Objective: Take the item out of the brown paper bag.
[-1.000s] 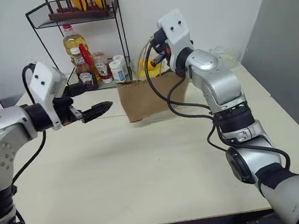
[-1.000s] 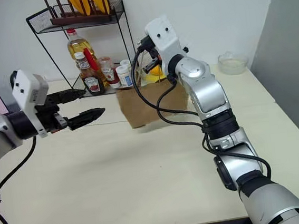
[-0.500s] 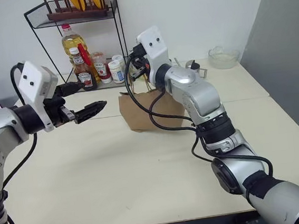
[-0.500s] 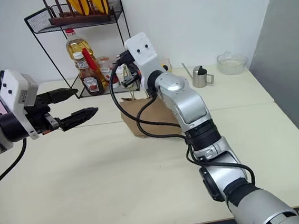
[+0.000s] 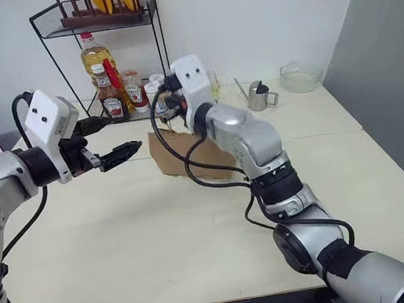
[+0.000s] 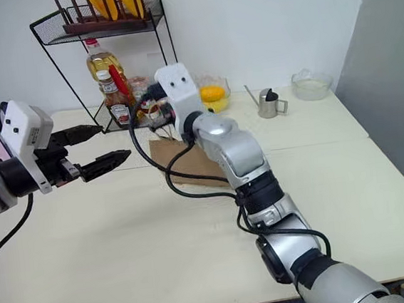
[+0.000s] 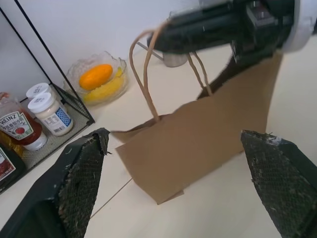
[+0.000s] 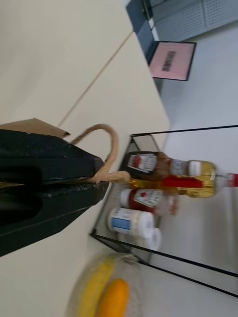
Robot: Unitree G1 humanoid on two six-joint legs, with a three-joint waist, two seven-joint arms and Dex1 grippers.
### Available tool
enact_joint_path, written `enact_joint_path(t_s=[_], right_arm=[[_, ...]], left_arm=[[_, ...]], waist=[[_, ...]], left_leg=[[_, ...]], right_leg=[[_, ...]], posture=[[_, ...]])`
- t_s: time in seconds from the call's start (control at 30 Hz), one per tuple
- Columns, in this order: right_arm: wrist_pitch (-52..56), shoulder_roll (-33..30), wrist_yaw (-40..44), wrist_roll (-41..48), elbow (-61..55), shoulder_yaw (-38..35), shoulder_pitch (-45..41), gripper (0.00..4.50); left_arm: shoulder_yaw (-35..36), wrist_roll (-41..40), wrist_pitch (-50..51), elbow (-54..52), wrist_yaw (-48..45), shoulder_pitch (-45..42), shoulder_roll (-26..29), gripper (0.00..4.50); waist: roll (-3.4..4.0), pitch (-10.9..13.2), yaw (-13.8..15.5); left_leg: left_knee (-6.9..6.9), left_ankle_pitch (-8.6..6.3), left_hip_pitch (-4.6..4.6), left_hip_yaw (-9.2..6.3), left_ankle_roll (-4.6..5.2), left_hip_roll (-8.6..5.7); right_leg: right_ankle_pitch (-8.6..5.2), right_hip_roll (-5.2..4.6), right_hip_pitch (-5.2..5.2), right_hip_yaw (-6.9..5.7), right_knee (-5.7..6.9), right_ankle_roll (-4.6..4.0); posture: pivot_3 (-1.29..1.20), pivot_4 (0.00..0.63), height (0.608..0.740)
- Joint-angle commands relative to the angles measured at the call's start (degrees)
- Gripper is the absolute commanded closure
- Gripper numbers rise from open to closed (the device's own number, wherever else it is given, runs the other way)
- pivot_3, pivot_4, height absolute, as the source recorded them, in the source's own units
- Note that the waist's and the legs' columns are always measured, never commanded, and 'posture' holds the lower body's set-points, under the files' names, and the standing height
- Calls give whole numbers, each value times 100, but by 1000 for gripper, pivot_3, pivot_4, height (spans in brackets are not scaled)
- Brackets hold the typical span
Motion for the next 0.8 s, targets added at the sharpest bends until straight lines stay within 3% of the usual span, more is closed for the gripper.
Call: enact_joint_path(t_s=[0.03,0.23,0.27,0.33,0.57,0.7,0.8], right_arm=[[-133,-242,175,-138,-343,285,399,4433],[-342,-644,299,-274,-509,448,793,4433],[-364,-734,309,-309,-590,447,821,4260],[-347,-906,358,-328,-808,438,864,3859],[347,-1457,654,-67,-2141,289,1000,1347],[1189,-1927,1053,465,-3143,-78,1195,30],[1636,-2278,1302,836,-3767,-250,1481,30]], left_arm=[[157,6,-65,-297,146,251,-100,0],[119,147,-298,-286,291,839,-431,0],[85,161,-334,-250,296,832,-452,0],[-10,185,-396,-142,277,729,-477,0],[-991,630,-1084,992,-245,-449,-581,0],[-1961,1515,-2255,2915,-651,-2004,-1141,0],[-2301,2071,-3136,4576,-833,-3003,-1595,0]], waist=[[0,0,2],[-1,0,-3],[-1,0,-1],[-1,0,7],[-3,-1,42],[-4,-1,104],[-6,-2,154]], left_leg=[[1,0,0,0,0,0],[2,0,1,0,0,0],[2,0,0,0,0,1],[2,0,0,0,0,1],[6,0,-1,0,0,-2],[8,0,-2,-2,0,-4],[14,0,-2,-5,0,-7]], right_leg=[[0,0,0,0,1,0],[0,1,-3,2,-4,0],[0,2,-5,1,-6,0],[0,2,-5,1,-7,0],[0,1,1,2,-10,0],[0,1,3,-5,-10,0],[0,0,15,-10,-33,0]], posture=[[0,150,740],[0,150,740],[0,150,740],[0,150,740],[0,150,740],[0,150,740],[0,150,740]])
